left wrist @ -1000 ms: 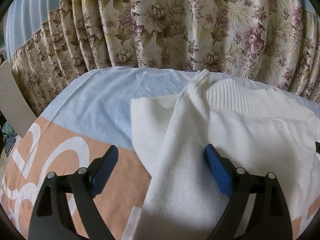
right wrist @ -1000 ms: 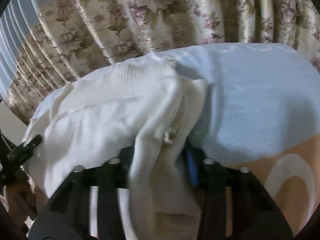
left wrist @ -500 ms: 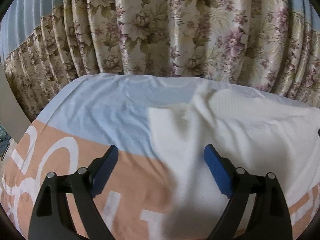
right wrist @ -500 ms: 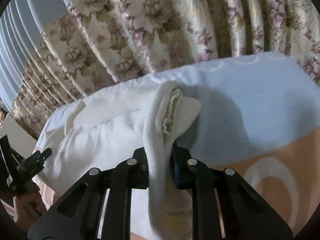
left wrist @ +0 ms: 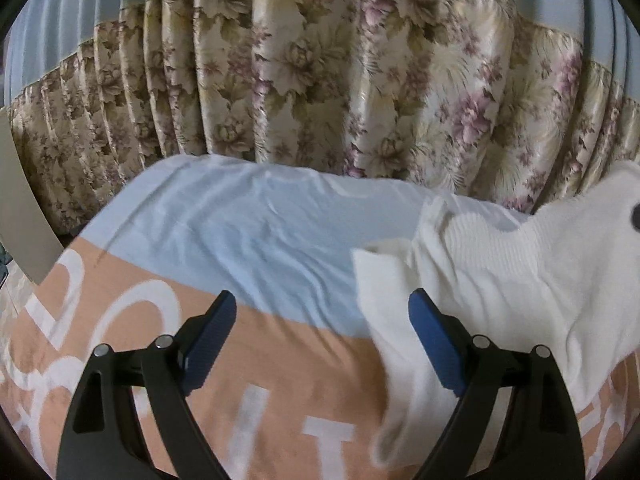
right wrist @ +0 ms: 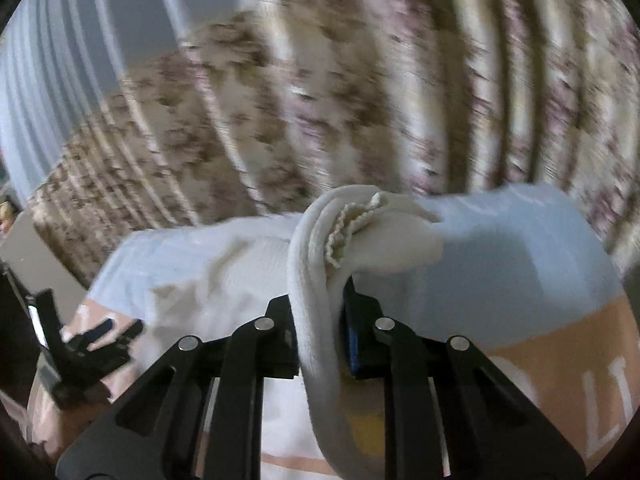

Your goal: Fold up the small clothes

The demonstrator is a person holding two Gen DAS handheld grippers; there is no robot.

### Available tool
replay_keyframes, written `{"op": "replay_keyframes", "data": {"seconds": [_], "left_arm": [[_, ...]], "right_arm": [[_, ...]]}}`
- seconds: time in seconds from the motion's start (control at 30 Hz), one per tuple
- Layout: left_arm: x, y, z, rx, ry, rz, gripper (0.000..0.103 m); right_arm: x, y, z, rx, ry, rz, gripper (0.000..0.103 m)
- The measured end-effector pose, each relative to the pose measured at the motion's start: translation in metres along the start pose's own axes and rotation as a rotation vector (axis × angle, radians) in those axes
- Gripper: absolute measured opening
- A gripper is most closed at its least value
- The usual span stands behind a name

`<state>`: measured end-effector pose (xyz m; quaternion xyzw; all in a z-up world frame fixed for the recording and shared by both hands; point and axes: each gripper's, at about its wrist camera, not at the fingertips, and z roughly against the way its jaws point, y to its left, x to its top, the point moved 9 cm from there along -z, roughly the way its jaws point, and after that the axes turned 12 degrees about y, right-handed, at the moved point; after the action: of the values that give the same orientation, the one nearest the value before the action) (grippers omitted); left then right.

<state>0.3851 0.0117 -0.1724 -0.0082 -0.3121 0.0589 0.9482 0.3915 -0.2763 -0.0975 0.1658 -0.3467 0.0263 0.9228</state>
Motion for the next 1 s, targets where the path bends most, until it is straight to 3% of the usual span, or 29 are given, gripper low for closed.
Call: {"op": "replay_keyframes", "data": {"seconds": [0.2,0.37,0.4,0.47,0.57,0.67,0.73,1.0], "left_arm": [[0.01,0.039,0.01,0.025,-0.008,-0.02,0.089],[0.008,0.085,0.01,0.041,0.006,0.042,0.089],[0.008,0.09,0.011,0.044,0.004,0.051,0.089],[0.007,0.102,0.012,0.051,0.001,0.065,0.089],[0.005,0.107,0.013,0.044,0.004,0.083,0.089],[0.004,0.096,0.015,0.019,0.007,0.083,0.089],[0.004,0.081,0.016,0.0,0.009,0.064,0.089],[-0.008,-0.027,0.027,-0.116,0.025,-0.102,0.089]], "right_arm": [[0.008,0.083,-0.037,0.097,0.01,-0.008,0.017],[-0.013,0.147,-0.094,0.135,0.046,-0.036,0.019],[-0.02,0.157,-0.108,0.14,0.065,-0.03,0.026],[-0.044,0.179,-0.143,0.177,0.181,-0.023,0.052],[-0.048,0.199,-0.129,0.223,0.142,0.047,0.065],[-0.04,0.196,-0.093,0.25,0.06,0.07,0.068],[-0.035,0.177,-0.074,0.214,0.013,0.065,0.074],[-0.059,0.076,-0.047,0.074,0.013,-0.036,0.074]]}}
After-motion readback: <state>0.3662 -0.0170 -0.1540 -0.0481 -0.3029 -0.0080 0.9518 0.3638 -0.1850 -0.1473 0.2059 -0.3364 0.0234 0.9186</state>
